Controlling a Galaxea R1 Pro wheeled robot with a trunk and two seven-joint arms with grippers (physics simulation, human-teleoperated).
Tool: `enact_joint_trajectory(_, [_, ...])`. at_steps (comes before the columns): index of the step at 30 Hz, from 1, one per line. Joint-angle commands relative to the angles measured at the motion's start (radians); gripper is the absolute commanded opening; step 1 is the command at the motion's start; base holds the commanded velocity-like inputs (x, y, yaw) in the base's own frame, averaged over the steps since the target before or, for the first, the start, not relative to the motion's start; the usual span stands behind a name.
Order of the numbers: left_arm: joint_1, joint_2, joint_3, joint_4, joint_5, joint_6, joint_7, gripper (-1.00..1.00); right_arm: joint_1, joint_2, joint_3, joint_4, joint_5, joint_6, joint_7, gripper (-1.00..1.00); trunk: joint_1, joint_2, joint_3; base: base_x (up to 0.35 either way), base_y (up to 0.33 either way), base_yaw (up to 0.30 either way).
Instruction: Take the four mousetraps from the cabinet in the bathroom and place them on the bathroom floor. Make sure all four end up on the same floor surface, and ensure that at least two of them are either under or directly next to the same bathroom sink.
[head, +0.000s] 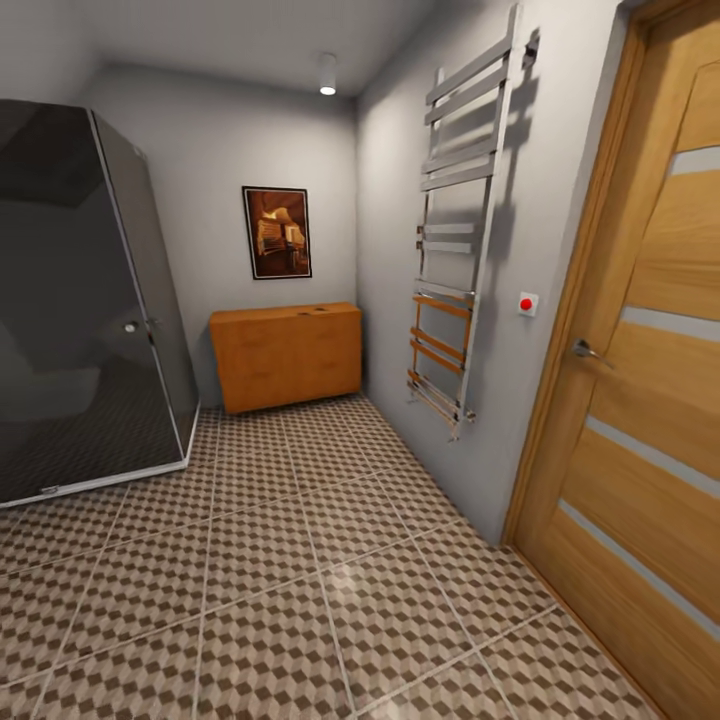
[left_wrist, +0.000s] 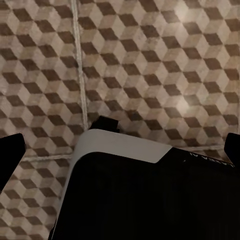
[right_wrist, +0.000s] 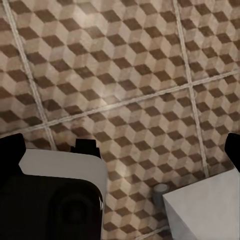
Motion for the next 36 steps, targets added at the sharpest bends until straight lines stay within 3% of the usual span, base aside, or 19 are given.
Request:
enact_joint_trajectory(1, [-0.001, 0.000, -0.008, 0.001, 0.007, -0.003, 0.004, 1.00, -0.001, 0.000, 0.005, 0.003, 0.009, -0.003, -0.006, 1.00, 0.000, -0.001, -0.001, 0.000, 0.000, 0.281])
enact_joint_trajectory(36, [-0.001, 0.000, -0.008, 0.001, 0.007, -0.002, 0.004, 1.00, -0.001, 0.001, 0.005, 0.003, 0.009, -0.004, -0.006, 1.00, 0.000, -0.001, -0.001, 0.000, 0.000, 0.281])
